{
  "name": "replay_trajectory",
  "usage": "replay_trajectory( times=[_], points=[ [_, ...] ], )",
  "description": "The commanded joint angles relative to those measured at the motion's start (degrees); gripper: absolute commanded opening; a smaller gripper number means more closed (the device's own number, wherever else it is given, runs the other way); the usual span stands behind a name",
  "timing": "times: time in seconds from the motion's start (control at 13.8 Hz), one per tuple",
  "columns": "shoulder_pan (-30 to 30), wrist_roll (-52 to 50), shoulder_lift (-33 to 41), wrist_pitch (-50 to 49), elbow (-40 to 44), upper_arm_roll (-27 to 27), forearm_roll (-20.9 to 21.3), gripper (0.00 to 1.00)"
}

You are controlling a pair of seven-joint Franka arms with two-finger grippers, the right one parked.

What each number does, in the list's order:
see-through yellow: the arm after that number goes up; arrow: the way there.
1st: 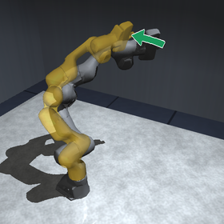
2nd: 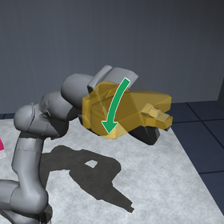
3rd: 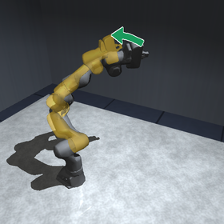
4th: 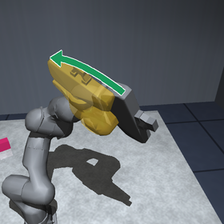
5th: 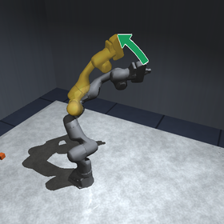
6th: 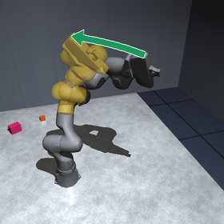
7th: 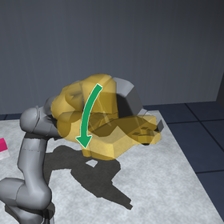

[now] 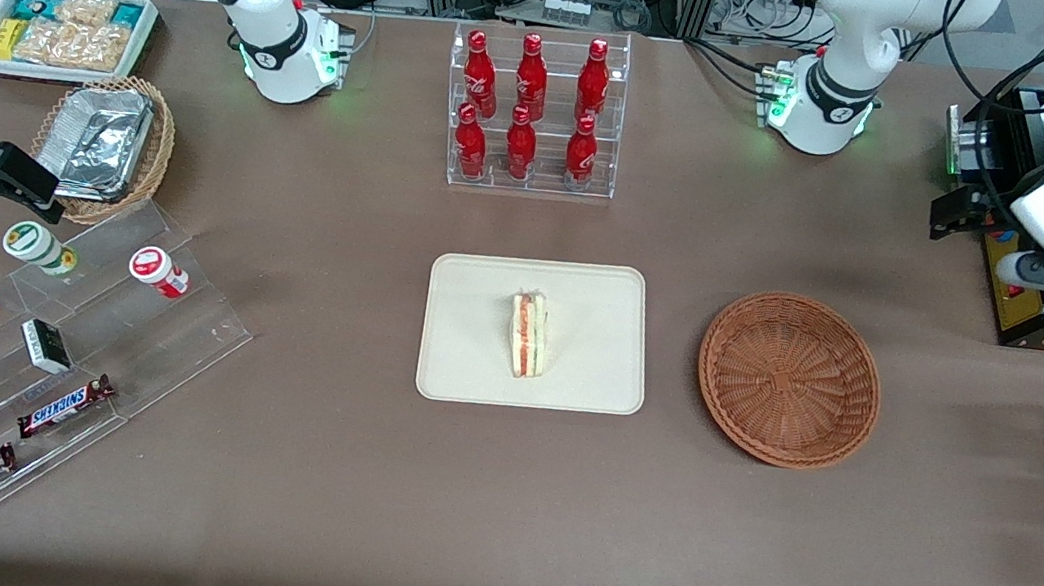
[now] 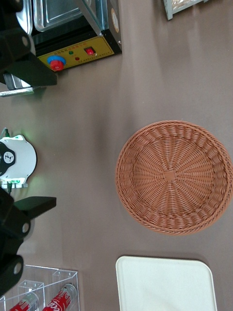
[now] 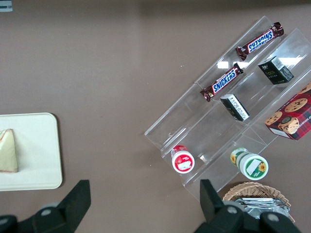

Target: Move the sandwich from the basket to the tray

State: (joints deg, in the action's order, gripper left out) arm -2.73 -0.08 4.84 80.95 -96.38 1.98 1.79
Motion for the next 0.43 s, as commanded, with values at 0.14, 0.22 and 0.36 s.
replay_trajectory(
  times=[0.14,0.22,0.36],
  points=[
    [-1.0,0.4,0.7,-1.5,3.3,-2.0,0.1,1.00],
    [-1.0,0.3,0.6,-1.3,3.3,-2.2,0.1,1.00],
    [-1.0,0.1,0.5,-1.1,3.3,-2.2,0.0,1.00]
  ],
)
